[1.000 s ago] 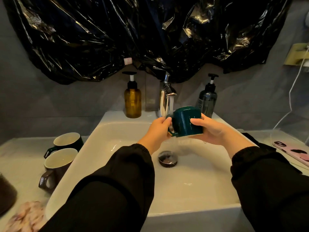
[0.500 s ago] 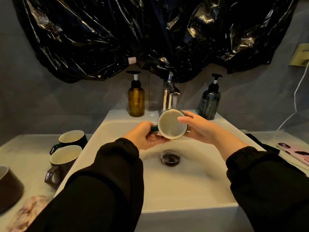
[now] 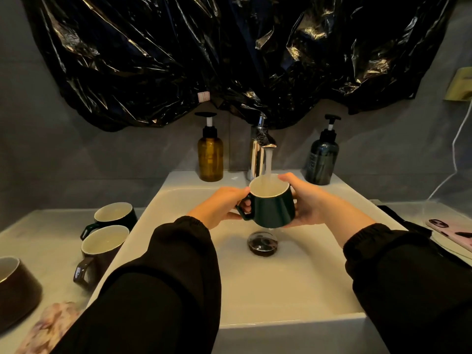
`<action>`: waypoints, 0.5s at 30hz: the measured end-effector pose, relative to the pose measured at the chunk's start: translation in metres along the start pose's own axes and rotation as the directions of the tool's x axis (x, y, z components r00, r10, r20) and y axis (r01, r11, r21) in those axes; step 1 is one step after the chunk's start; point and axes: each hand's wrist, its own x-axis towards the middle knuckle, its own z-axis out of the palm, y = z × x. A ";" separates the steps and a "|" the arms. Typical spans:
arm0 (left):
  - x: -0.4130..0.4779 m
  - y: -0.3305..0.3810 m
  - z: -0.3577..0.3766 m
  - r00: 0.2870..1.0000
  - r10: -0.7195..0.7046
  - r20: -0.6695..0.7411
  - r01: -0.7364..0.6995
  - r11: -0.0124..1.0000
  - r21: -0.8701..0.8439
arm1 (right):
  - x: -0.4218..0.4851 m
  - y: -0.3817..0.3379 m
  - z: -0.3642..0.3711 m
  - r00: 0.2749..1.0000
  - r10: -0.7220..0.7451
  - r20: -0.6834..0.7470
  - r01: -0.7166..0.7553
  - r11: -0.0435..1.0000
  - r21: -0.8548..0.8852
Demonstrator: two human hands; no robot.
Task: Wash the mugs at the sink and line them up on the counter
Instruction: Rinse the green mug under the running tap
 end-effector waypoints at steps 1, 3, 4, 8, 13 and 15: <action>0.001 0.001 -0.003 1.000 0.024 -0.012 -0.024 1.000 -0.018 | 0.001 0.000 0.001 1.000 -0.026 0.013 0.026 1.000 0.002; 0.001 0.002 -0.007 0.998 0.055 0.038 -0.053 0.997 -0.049 | 0.001 0.000 -0.003 0.998 -0.009 0.064 0.008 1.000 0.018; 0.000 0.002 -0.007 0.995 0.048 0.090 -0.045 0.998 -0.039 | 0.001 0.000 -0.008 0.996 0.026 0.085 -0.029 0.999 0.026; -0.001 0.004 0.008 0.991 -0.039 0.126 0.033 0.998 0.051 | 0.000 0.004 -0.018 0.992 0.123 0.039 -0.124 0.992 0.036; 0.003 0.004 -0.010 1.000 -0.023 0.005 0.023 0.996 -0.083 | 0.000 0.002 0.009 0.996 0.067 0.055 -0.071 0.994 0.078; 0.000 -0.002 -0.017 0.996 -0.032 0.084 0.035 0.999 -0.040 | -0.002 0.004 0.008 0.985 0.139 0.100 -0.146 0.987 0.066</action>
